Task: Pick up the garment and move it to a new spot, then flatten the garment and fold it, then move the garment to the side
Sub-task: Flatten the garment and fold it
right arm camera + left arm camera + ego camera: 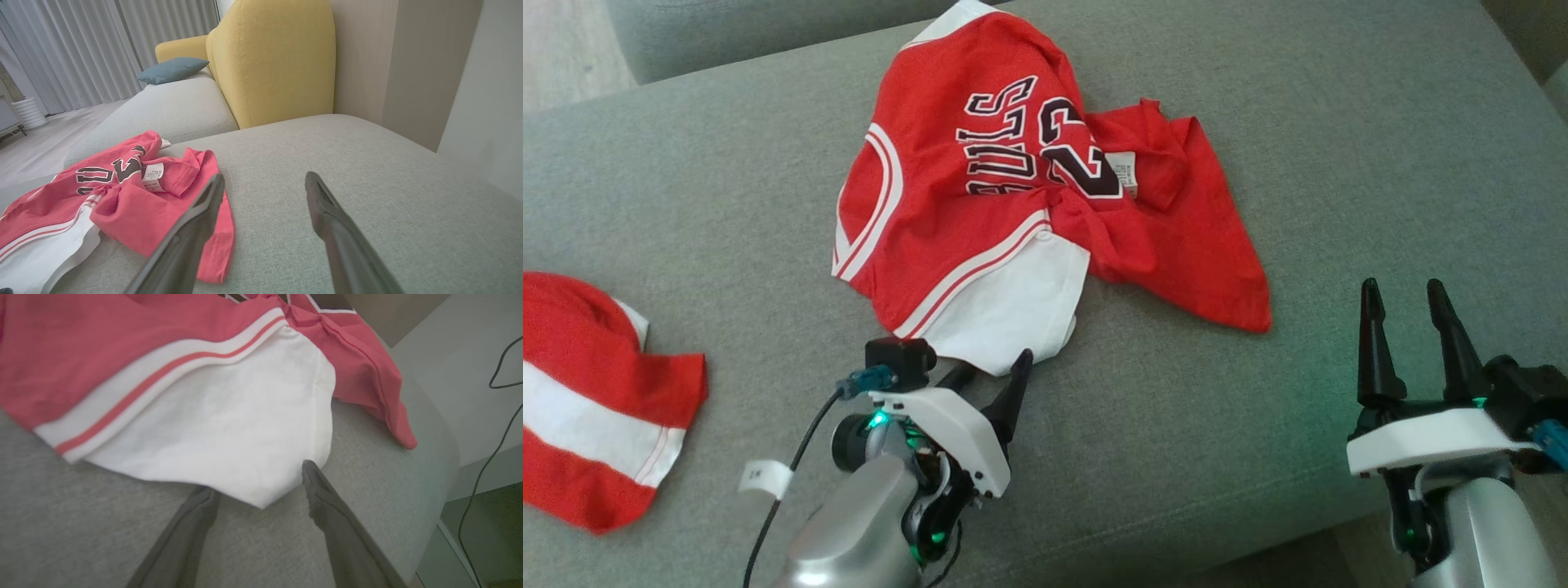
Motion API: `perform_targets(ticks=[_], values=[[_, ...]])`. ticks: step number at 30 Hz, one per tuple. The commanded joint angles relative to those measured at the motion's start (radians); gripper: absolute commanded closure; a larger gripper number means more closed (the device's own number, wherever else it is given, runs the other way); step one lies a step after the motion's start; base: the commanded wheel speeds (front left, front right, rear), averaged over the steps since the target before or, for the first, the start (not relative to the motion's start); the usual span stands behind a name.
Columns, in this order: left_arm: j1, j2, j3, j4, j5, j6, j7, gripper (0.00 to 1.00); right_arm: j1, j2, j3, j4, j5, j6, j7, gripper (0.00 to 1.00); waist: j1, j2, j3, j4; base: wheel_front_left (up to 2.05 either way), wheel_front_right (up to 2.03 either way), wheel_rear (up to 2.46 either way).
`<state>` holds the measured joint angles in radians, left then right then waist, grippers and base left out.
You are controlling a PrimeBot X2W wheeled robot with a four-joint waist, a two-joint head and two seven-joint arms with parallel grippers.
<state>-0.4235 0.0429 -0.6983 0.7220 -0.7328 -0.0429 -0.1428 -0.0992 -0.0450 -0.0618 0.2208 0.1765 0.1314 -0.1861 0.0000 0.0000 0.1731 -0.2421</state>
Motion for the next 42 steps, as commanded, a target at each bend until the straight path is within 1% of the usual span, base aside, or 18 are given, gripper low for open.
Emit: perform_targets(ticks=[1, 2, 3, 8, 12, 18, 23, 26, 29, 34, 42], values=[[-0.043, 0.007, 0.009, -0.006, -0.017, -0.011, -0.011, 0.00, -0.045, -0.005, 0.027, -0.024, 0.008, -0.001, -0.011, 0.00, 0.0000, 0.0000, 0.004, -0.005, 0.00, 0.00, 0.00], [-0.047, 0.007, 0.002, -0.001, -0.023, -0.015, -0.014, 0.32, -0.046, -0.005, 0.027, -0.022, 0.007, -0.001, -0.012, 0.00, 0.0000, 0.0000, 0.005, -0.007, 0.00, 0.00, 0.00], [-0.052, 0.007, -0.004, 0.002, -0.028, -0.018, -0.020, 1.00, -0.047, -0.005, 0.027, -0.020, 0.007, -0.001, -0.013, 0.00, 0.0000, 0.0000, 0.005, -0.008, 0.00, 0.00, 0.00], [-0.068, 0.007, -0.018, 0.013, -0.034, -0.022, -0.057, 1.00, -0.050, -0.005, 0.018, -0.011, 0.005, -0.001, -0.016, 0.00, 0.0000, 0.0000, 0.003, -0.004, 0.00, 0.00, 0.00], [-0.069, 0.007, 0.005, 0.012, -0.044, -0.021, -0.095, 1.00, -0.046, -0.005, 0.003, 0.001, 0.000, -0.001, -0.017, 0.00, 0.0000, 0.0000, -0.012, 0.017, 0.00, 0.00, 0.00], [-0.042, 0.024, 0.079, -0.044, -0.028, -0.003, -0.118, 1.00, -0.037, -0.005, -0.002, 0.024, -0.001, -0.001, -0.009, 0.00, 0.0000, 0.0000, -0.048, 0.063, 0.00, 0.00, 0.00], [0.018, 0.042, 0.179, -0.170, 0.029, 0.022, -0.119, 1.00, -0.019, -0.005, -0.001, 0.070, 0.027, -0.001, 0.018, 0.00, 0.0000, 0.0000, -0.079, 0.101, 0.00, 0.00, 0.00], [0.060, 0.049, 0.222, -0.233, 0.071, 0.031, -0.119, 1.00, -0.013, -0.005, 0.000, 0.116, 0.056, -0.001, 0.042, 0.00, 0.0000, 0.0000, -0.093, 0.116, 0.00, 0.00, 0.00], [0.097, 0.052, 0.250, -0.275, 0.103, 0.034, -0.119, 1.00, -0.018, -0.005, -0.002, 0.175, 0.109, -0.001, 0.063, 0.00, 0.0000, 0.0000, -0.101, 0.129, 0.00, 0.00, 0.00], [0.137, 0.061, 0.264, -0.305, 0.140, 0.028, -0.119, 1.00, -0.054, -0.005, 0.005, 0.291, 0.178, -0.001, 0.078, 0.00, 0.0000, 0.0000, -0.102, 0.151, 0.00, 0.00, 0.00], [0.150, 0.058, 0.270, -0.318, 0.166, 0.022, -0.119, 1.00, -0.166, -0.005, 0.024, 0.503, 0.281, -0.001, 0.036, 0.00, 0.0000, 0.0000, -0.084, 0.187, 0.00, 0.00, 0.00]])
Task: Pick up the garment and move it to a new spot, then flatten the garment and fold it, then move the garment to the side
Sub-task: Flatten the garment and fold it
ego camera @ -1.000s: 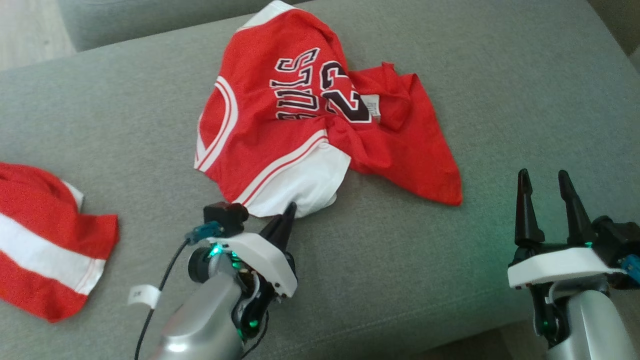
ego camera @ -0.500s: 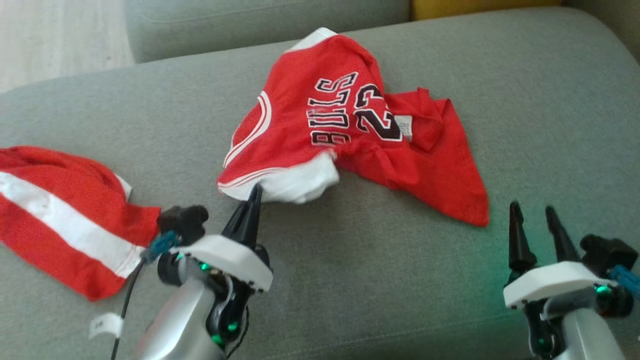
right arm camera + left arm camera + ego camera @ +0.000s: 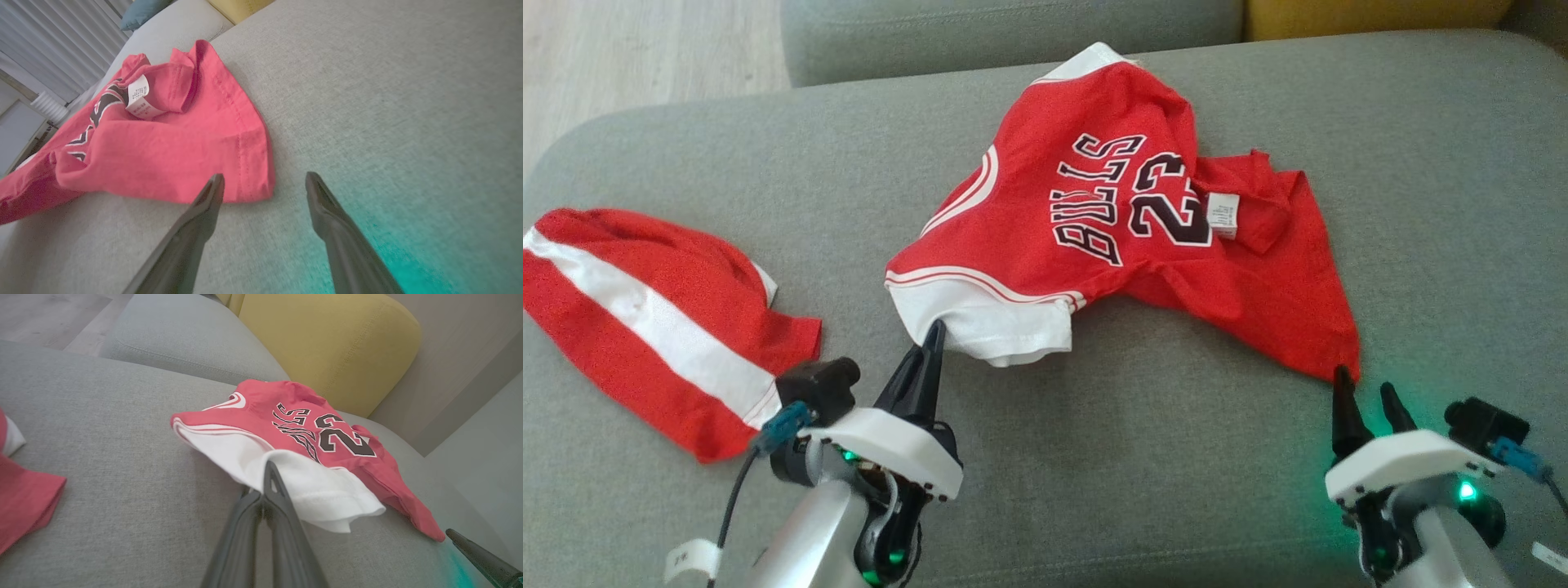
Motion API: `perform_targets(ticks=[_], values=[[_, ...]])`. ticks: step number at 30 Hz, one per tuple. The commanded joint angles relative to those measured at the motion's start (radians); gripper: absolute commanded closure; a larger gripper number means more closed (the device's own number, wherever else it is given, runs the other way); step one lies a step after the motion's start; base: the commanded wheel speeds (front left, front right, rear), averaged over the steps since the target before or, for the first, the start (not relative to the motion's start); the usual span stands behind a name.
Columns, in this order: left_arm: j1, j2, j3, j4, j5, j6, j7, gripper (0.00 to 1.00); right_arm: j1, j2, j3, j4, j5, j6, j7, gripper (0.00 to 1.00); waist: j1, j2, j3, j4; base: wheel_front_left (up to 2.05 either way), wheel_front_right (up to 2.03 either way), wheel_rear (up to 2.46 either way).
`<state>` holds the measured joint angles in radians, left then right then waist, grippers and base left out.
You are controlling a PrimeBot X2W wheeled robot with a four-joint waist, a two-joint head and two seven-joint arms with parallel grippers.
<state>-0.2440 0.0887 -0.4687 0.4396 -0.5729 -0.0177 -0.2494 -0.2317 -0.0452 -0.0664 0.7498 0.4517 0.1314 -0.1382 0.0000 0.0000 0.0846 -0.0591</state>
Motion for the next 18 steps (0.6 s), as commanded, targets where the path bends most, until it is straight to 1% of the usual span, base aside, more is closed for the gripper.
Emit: perform_targets(ticks=[1, 8, 10, 11, 12, 13, 14, 18], values=[[-0.030, 0.012, 0.040, -0.036, 0.008, -0.004, -0.012, 1.00, -0.048, -0.005, 0.031, 0.000, 0.016, -0.001, -0.020, 0.00, 0.0000, 0.0000, 0.007, 0.007, 0.00, 0.00, 0.00], [-0.037, 0.008, 0.045, -0.037, 0.016, -0.009, -0.012, 1.00, -0.139, -0.005, 0.058, 0.163, 0.046, -0.001, -0.071, 0.00, 0.0000, 0.0000, 0.027, 0.020, 0.00, 0.00, 0.00], [-0.040, 0.006, 0.049, -0.038, 0.016, -0.009, -0.012, 1.00, -0.160, -0.005, 0.067, 0.200, 0.051, -0.001, -0.081, 0.00, 0.0000, 0.0000, 0.031, 0.022, 0.00, 0.00, 0.00], [-0.040, 0.006, 0.049, -0.038, 0.016, -0.009, -0.012, 1.00, -0.160, -0.005, 0.067, 0.200, 0.051, -0.001, -0.081, 0.00, 0.0000, 0.0000, 0.031, 0.022, 0.00, 0.00, 0.00], [-0.042, 0.005, 0.052, -0.038, 0.017, -0.009, -0.012, 1.00, -0.170, -0.005, 0.077, 0.215, 0.060, -0.001, -0.084, 0.04, 0.0000, 0.0000, 0.032, 0.023, 0.00, 0.00, 0.00], [-0.044, 0.004, 0.055, -0.038, 0.018, -0.008, -0.012, 1.00, -0.178, -0.005, 0.091, 0.225, 0.078, -0.001, -0.086, 0.55, 0.0000, 0.0000, 0.033, 0.023, 0.00, 0.00, 0.00], [-0.046, 0.004, 0.060, -0.038, 0.018, -0.007, -0.012, 1.00, -0.186, -0.005, 0.103, 0.232, 0.097, -0.001, -0.089, 1.00, 0.0000, 0.0000, 0.034, 0.023, 0.00, 0.00, 0.00], [-0.052, 0.001, 0.082, -0.035, 0.019, -0.003, -0.012, 1.00, -0.206, -0.005, 0.151, 0.235, 0.130, -0.001, -0.106, 1.00, 0.0000, 0.0000, 0.027, 0.020, 0.00, 0.00, 0.00]])
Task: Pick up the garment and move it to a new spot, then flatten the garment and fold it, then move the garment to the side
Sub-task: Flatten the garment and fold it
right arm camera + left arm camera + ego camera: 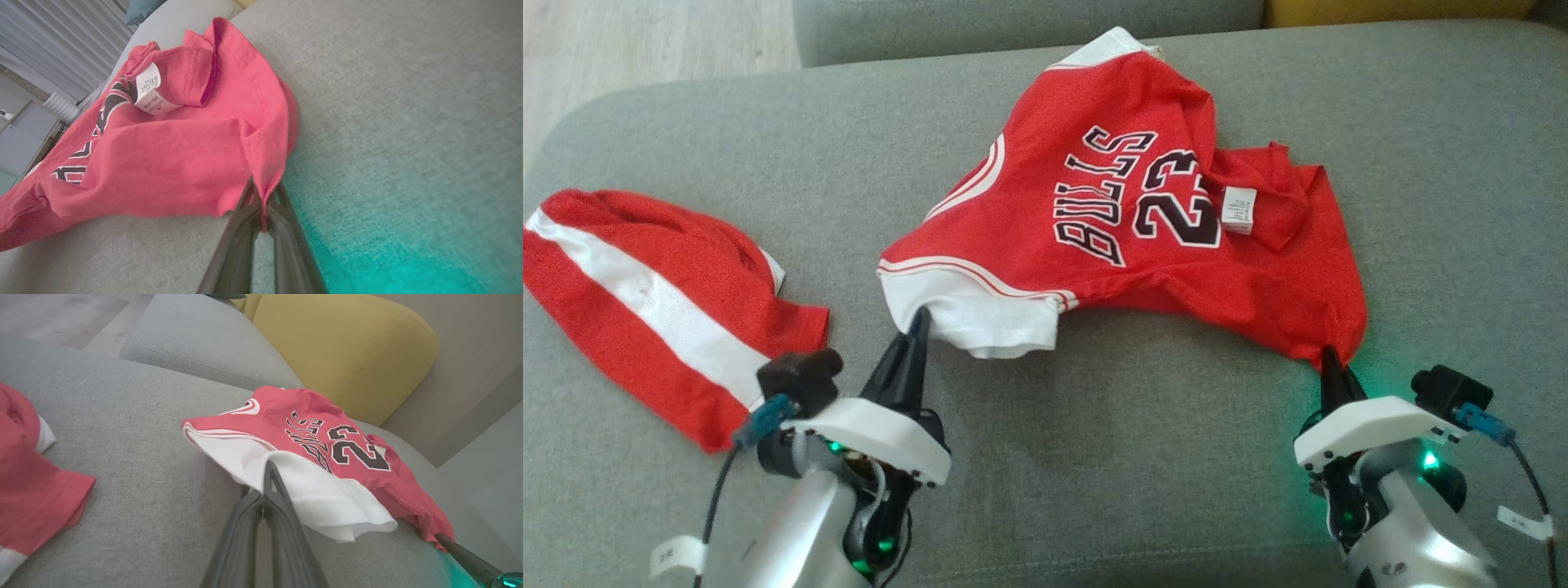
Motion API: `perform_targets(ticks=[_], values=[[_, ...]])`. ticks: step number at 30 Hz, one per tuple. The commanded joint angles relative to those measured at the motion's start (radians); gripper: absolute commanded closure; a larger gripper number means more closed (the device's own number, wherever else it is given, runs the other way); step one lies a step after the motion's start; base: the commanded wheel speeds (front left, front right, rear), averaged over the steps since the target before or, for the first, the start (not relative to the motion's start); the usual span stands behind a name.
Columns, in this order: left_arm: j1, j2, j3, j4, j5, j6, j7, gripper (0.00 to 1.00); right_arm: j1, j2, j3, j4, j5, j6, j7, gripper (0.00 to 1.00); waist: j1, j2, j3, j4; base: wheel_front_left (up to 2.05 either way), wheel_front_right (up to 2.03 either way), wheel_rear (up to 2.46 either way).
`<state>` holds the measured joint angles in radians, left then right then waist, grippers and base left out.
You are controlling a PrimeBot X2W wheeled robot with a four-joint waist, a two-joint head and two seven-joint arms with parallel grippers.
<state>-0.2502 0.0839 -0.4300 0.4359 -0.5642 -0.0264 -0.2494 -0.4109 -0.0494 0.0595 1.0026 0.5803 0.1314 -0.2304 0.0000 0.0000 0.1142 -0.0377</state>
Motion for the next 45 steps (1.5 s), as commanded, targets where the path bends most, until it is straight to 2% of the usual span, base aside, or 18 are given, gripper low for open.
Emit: perform_targets(ticks=[1, 7, 14, 27, 28, 36, 41, 43, 45], values=[[-0.048, 0.005, 0.050, -0.033, 0.011, 0.006, -0.012, 1.00, -0.030, -0.001, 0.028, -0.021, 0.005, -0.001, -0.017, 1.00, 0.0000, 0.0000, -0.007, -0.004, 0.00, 0.00, 0.00], [-0.054, 0.003, 0.100, -0.058, 0.012, 0.001, -0.012, 1.00, -0.046, -0.001, 0.012, -0.119, -0.053, -0.001, -0.030, 1.00, 0.0000, 0.0000, -0.045, -0.017, 0.00, 0.00, 0.00], [-0.086, 0.012, 0.157, -0.131, 0.009, -0.009, -0.012, 1.00, -0.038, -0.007, -0.041, -0.363, -0.141, -0.001, -0.006, 1.00, 0.0000, 0.0000, -0.095, -0.026, 0.00, 0.00, 0.00], [-0.084, 0.041, 0.182, -0.345, -0.008, 0.019, 0.031, 1.00, 0.096, -0.008, -0.114, -0.887, -0.236, -0.001, 0.259, 1.00, 0.0000, 0.0000, -0.173, -0.014, 0.00, 0.00, 0.00], [-0.059, 0.050, 0.183, -0.396, -0.011, 0.029, 0.047, 1.00, 0.136, -0.007, -0.126, -0.964, -0.242, -0.001, 0.296, 1.00, 0.0000, 0.0000, -0.183, -0.010, 0.00, 0.00, 0.00], [0.013, 0.064, 0.225, -0.665, -0.085, 0.085, 0.148, 1.00, 0.250, -0.002, -0.201, -1.264, -0.218, -0.001, 0.464, 1.00, 0.0000, 0.0000, -0.196, 0.000, 0.00, 0.00, 0.00], [-0.049, 0.064, 0.247, -0.738, -0.143, 0.105, 0.224, 1.00, 0.217, -0.001, -0.230, -1.317, -0.178, -0.001, 0.536, 1.00, 0.0000, 0.0000, -0.166, 0.003, 0.00, 0.00, 0.00], [-0.114, 0.085, 0.247, -0.726, -0.134, 0.104, 0.257, 1.00, 0.163, -0.001, -0.224, -1.308, -0.211, -0.001, 0.567, 1.00, 0.0000, 0.0000, -0.138, 0.003, 0.00, 0.00, 0.00], [-0.192, 0.082, 0.256, -0.679, -0.159, 0.104, 0.289, 1.00, 0.084, -0.001, -0.218, -1.266, -0.219, -0.001, 0.591, 1.00, 0.0000, 0.0000, -0.101, 0.001, 0.00, 0.00, 0.00]])
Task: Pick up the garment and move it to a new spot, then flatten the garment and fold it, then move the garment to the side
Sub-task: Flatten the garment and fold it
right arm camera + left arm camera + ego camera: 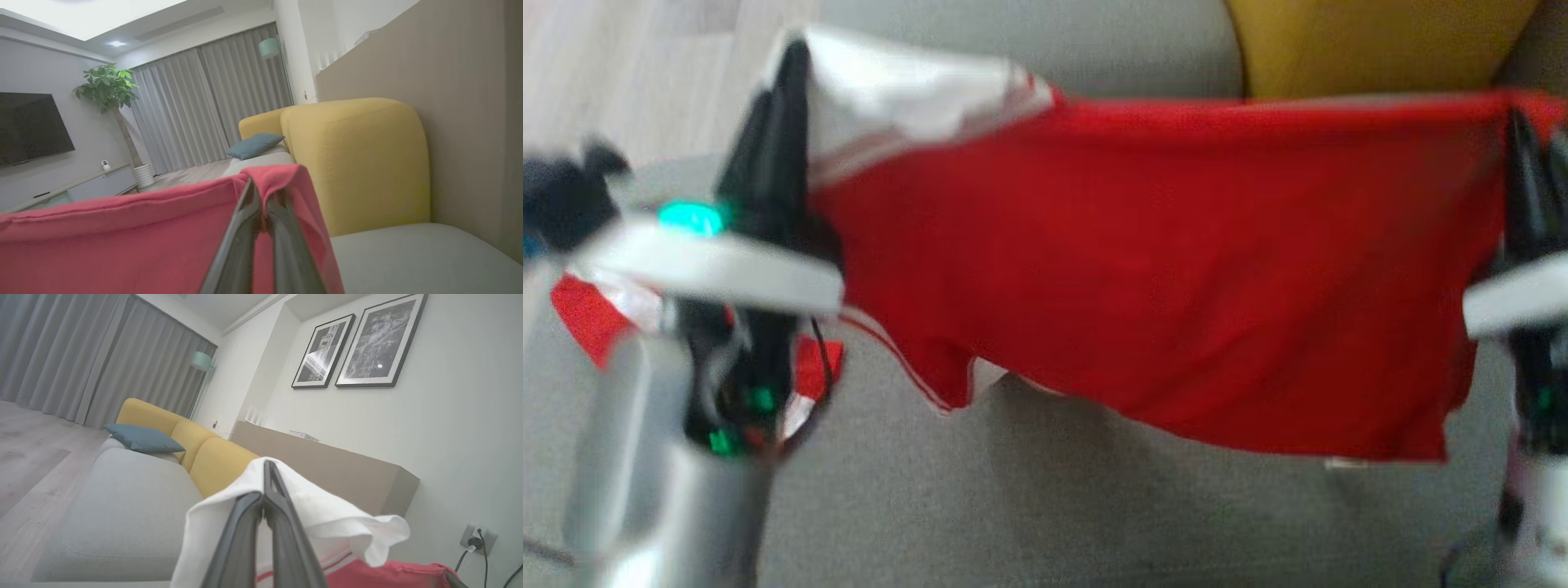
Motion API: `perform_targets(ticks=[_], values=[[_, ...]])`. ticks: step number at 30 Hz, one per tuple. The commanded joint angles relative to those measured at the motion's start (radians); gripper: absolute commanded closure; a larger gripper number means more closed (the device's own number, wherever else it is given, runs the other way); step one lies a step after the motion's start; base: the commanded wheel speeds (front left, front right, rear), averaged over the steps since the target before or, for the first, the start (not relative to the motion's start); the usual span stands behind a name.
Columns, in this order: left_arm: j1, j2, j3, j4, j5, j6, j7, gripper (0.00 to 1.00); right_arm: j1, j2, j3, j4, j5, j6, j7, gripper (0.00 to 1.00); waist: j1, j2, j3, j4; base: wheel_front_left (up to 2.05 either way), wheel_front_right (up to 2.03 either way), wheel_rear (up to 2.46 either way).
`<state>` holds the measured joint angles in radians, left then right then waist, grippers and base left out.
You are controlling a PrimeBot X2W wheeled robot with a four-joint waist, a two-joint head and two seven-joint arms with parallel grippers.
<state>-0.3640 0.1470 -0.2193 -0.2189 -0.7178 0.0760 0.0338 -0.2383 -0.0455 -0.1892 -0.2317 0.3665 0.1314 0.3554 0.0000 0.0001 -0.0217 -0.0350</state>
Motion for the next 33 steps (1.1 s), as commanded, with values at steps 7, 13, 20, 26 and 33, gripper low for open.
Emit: perform_targets(ticks=[7, 13, 20, 26, 33], values=[[-0.513, 0.060, 0.078, 0.292, -0.029, -0.045, 0.074, 1.00, -0.554, -0.005, 0.039, 0.302, -0.091, -0.001, 0.007, 1.00, 0.0000, -0.0001, 0.233, -0.001, 0.00, 0.00, 0.00], [-0.906, 0.078, 0.102, 0.603, 0.025, -0.094, -0.045, 1.00, -0.994, -0.005, -0.006, 0.687, -0.192, -0.001, -0.210, 1.00, 0.0000, -0.0001, 0.332, 0.012, 0.00, 0.00, 0.00], [-1.080, 0.047, 0.074, 0.809, 0.052, -0.167, -0.202, 1.00, -1.202, -0.021, -0.037, 0.966, -0.216, -0.001, -0.499, 1.00, 0.0000, -0.0001, 0.354, 0.040, 0.00, 0.00, 0.00], [-0.974, 0.013, 0.004, 0.885, 0.028, -0.200, -0.235, 1.00, -1.125, -0.049, -0.051, 1.150, -0.161, -0.001, -0.569, 1.00, 0.0000, -0.0001, 0.363, 0.056, 0.00, 0.00, 0.00], [-0.709, 0.035, -0.121, 0.883, -0.022, -0.206, -0.248, 1.00, -0.914, -0.077, 0.016, 1.300, -0.081, -0.001, -0.547, 1.00, 0.0000, -0.0001, 0.339, 0.063, 0.00, 0.00, 0.00]])
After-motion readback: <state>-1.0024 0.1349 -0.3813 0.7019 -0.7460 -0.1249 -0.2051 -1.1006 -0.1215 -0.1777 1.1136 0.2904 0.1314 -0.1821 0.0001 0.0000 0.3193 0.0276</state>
